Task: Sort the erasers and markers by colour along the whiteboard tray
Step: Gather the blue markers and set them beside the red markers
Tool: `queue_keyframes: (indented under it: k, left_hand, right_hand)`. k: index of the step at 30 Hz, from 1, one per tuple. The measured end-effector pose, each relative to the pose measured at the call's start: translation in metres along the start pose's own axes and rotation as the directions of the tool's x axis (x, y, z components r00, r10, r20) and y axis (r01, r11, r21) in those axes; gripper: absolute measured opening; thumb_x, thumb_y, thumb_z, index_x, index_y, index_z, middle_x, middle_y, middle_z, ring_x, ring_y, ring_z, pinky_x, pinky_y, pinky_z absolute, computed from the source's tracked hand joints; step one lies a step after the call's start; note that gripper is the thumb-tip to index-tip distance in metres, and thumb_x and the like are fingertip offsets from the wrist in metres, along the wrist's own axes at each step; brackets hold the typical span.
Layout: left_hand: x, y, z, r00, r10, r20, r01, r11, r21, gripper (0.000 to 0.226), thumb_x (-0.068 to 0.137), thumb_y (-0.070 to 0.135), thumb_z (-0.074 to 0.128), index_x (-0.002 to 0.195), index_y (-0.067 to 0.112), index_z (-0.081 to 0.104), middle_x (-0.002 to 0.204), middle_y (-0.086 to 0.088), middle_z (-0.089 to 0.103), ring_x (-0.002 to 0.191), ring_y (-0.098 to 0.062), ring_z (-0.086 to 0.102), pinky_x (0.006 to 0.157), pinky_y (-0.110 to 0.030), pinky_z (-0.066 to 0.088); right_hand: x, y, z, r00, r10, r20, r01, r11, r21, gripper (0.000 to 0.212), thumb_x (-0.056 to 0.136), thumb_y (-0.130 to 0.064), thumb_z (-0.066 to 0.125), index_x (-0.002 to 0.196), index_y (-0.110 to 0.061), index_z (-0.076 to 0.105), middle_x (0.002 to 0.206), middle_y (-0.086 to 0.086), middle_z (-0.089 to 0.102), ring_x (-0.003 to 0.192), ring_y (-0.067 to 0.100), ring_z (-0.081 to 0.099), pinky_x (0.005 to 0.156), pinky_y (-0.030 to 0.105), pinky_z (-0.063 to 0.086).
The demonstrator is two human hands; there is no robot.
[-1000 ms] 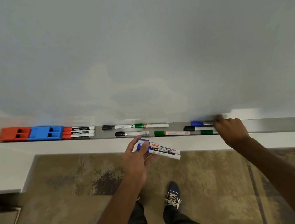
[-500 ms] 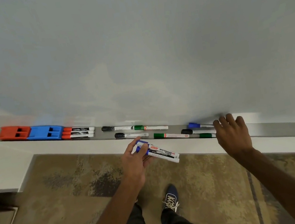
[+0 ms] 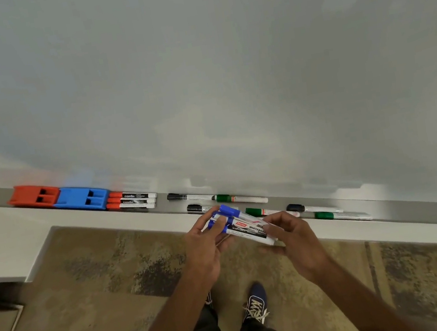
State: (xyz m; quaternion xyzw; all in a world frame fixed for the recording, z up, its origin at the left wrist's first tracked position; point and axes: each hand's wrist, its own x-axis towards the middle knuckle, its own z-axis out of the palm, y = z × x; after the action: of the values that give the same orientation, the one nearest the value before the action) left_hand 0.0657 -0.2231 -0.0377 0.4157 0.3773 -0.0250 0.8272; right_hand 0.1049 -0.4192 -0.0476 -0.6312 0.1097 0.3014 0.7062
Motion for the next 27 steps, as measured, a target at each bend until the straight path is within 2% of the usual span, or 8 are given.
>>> queue_keyframes:
  k: [4, 10, 14, 16, 18, 20, 23, 27]
  left_hand:
    - [0.008, 0.012, -0.015, 0.999, 0.025, -0.038, -0.025, 1.0, 0.008, 0.03, 0.084, 0.007, 0.068, 0.112, 0.018, 0.073, 0.105, -0.02, 0.074, 0.095, -0.036, 0.073, 0.076, -0.049, 0.061]
    - [0.018, 0.028, -0.039, 0.997, 0.064, -0.044, -0.067, 0.995, -0.08, 0.043, 0.078, 0.011, 0.071, 0.121, 0.016, 0.066, 0.114, -0.02, 0.069, 0.098, -0.039, 0.071, 0.07, -0.042, 0.063]
    - [0.028, 0.04, -0.062, 0.987, 0.072, -0.141, -0.082, 0.994, -0.065, 0.033, 0.083, 0.005, 0.069, 0.115, 0.014, 0.07, 0.119, -0.02, 0.066, 0.1, -0.039, 0.069, 0.067, -0.038, 0.063]
    - [0.032, 0.049, -0.074, 0.98, 0.084, -0.18, -0.093, 0.995, -0.042, 0.031, 0.087, 0.003, 0.067, 0.116, 0.013, 0.069, 0.119, -0.021, 0.065, 0.096, -0.035, 0.07, 0.065, -0.035, 0.063]
    - [0.034, 0.059, -0.084, 0.976, 0.095, -0.195, -0.104, 0.994, -0.035, 0.032, 0.088, 0.002, 0.066, 0.119, 0.01, 0.067, 0.12, -0.021, 0.065, 0.09, -0.03, 0.071, 0.063, -0.032, 0.063]
    - [0.035, 0.068, -0.094, 0.976, 0.091, -0.197, -0.101, 0.994, -0.042, 0.031, 0.088, 0.001, 0.064, 0.119, 0.009, 0.066, 0.12, -0.022, 0.065, 0.089, -0.03, 0.071, 0.062, -0.033, 0.063]
    - [0.035, 0.077, -0.108, 0.982, 0.07, -0.177, -0.084, 0.994, -0.071, 0.033, 0.09, 0.0, 0.061, 0.123, 0.004, 0.062, 0.122, -0.027, 0.063, 0.093, -0.035, 0.07, 0.068, -0.039, 0.063]
    - [0.036, 0.083, -0.122, 0.985, 0.057, -0.166, -0.069, 0.995, -0.067, 0.038, 0.091, 0.001, 0.06, 0.128, 0.004, 0.06, 0.125, -0.026, 0.062, 0.1, -0.038, 0.069, 0.075, -0.044, 0.062]
  right_hand:
    - [0.005, -0.001, 0.025, 0.999, 0.045, -0.006, -0.044, 0.996, 0.081, 0.032, 0.075, -0.018, 0.078, 0.103, -0.004, 0.069, 0.11, 0.016, 0.073, 0.104, 0.034, 0.07, 0.09, 0.057, 0.054]
    - [0.008, 0.001, 0.07, 0.999, 0.053, -0.004, -0.053, 0.998, 0.029, 0.024, 0.08, -0.01, 0.076, 0.102, -0.004, 0.07, 0.104, 0.016, 0.074, 0.097, 0.031, 0.072, 0.085, 0.05, 0.059]
    - [0.019, 0.001, 0.098, 0.997, 0.078, 0.019, -0.076, 0.993, -0.091, 0.017, 0.086, -0.018, 0.073, 0.102, -0.012, 0.072, 0.103, 0.011, 0.075, 0.095, 0.027, 0.073, 0.083, 0.045, 0.059]
    - [0.029, -0.001, 0.109, 0.999, -0.04, -0.036, 0.029, 0.958, -0.287, 0.014, 0.09, -0.026, 0.069, 0.1, -0.017, 0.073, 0.1, 0.005, 0.076, 0.09, 0.018, 0.073, 0.079, 0.037, 0.06]
    - [0.043, -0.003, 0.116, 0.951, -0.304, -0.052, 0.2, 0.736, -0.647, 0.013, 0.093, -0.026, 0.065, 0.102, -0.02, 0.072, 0.099, -0.004, 0.074, 0.088, 0.008, 0.069, 0.075, 0.026, 0.057]
    - [0.058, -0.004, 0.121, 0.86, -0.507, 0.06, 0.27, 0.351, -0.897, 0.017, 0.09, -0.014, 0.067, 0.106, -0.016, 0.072, 0.1, -0.001, 0.073, 0.089, 0.015, 0.068, 0.074, 0.03, 0.056]
    - [0.079, -0.004, 0.128, 0.83, -0.47, 0.3, 0.267, -0.137, -0.954, 0.033, 0.07, 0.008, 0.073, 0.099, -0.008, 0.073, 0.093, 0.009, 0.074, 0.088, 0.029, 0.067, 0.069, 0.038, 0.055]
    - [0.093, -0.007, 0.135, 0.848, -0.352, 0.395, 0.281, -0.334, -0.9, 0.042, 0.05, 0.01, 0.082, 0.087, -0.008, 0.072, 0.078, 0.01, 0.073, 0.08, 0.03, 0.066, 0.06, 0.036, 0.055]
